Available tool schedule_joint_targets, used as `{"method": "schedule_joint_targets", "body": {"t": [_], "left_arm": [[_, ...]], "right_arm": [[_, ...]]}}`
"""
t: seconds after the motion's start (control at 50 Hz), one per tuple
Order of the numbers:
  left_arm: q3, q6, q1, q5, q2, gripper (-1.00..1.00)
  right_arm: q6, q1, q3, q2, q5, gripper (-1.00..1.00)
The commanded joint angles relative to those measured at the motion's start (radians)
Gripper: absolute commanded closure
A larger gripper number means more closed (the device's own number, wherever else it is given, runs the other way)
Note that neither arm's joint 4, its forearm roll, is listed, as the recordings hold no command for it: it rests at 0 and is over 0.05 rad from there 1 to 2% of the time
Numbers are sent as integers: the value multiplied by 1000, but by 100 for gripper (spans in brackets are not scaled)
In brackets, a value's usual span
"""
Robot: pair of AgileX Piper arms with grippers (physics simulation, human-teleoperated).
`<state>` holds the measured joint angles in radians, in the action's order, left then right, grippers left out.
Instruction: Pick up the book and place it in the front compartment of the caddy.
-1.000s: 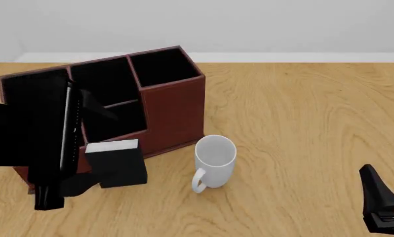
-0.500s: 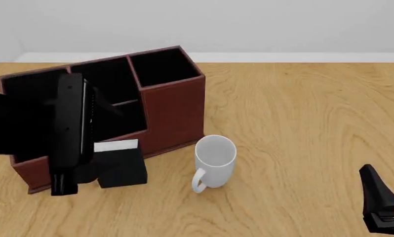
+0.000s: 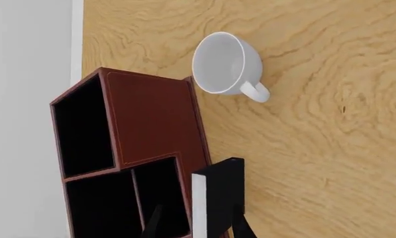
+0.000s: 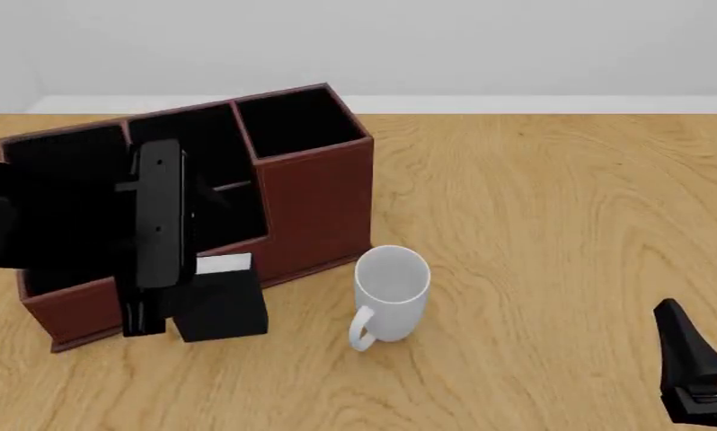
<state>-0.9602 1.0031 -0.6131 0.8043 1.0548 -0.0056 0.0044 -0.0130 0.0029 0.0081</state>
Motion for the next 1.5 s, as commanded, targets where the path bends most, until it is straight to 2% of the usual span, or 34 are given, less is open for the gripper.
{"method": "schedule_joint_targets", "body": {"t": [0.02, 0.08, 0.28, 0.4, 0.46, 1.04, 1.5], "left_arm": [[16, 14, 23, -39, 27, -100], [53, 29, 23, -61, 25, -100], [26, 31, 24, -59, 53, -100], [19, 18, 17, -70, 64, -100], [48, 22, 16, -98, 70, -100], [110, -17, -10, -171, 89, -100], [122, -15, 23, -232, 151, -100]], "right_arm": [[0, 0, 0, 0, 0, -100], [0, 0, 0, 0, 0, -100], [0, 0, 0, 0, 0, -100], [0, 0, 0, 0, 0, -100], [0, 0, 0, 0, 0, -100], [0, 0, 0, 0, 0, -100], [0, 0, 0, 0, 0, -100]]}}
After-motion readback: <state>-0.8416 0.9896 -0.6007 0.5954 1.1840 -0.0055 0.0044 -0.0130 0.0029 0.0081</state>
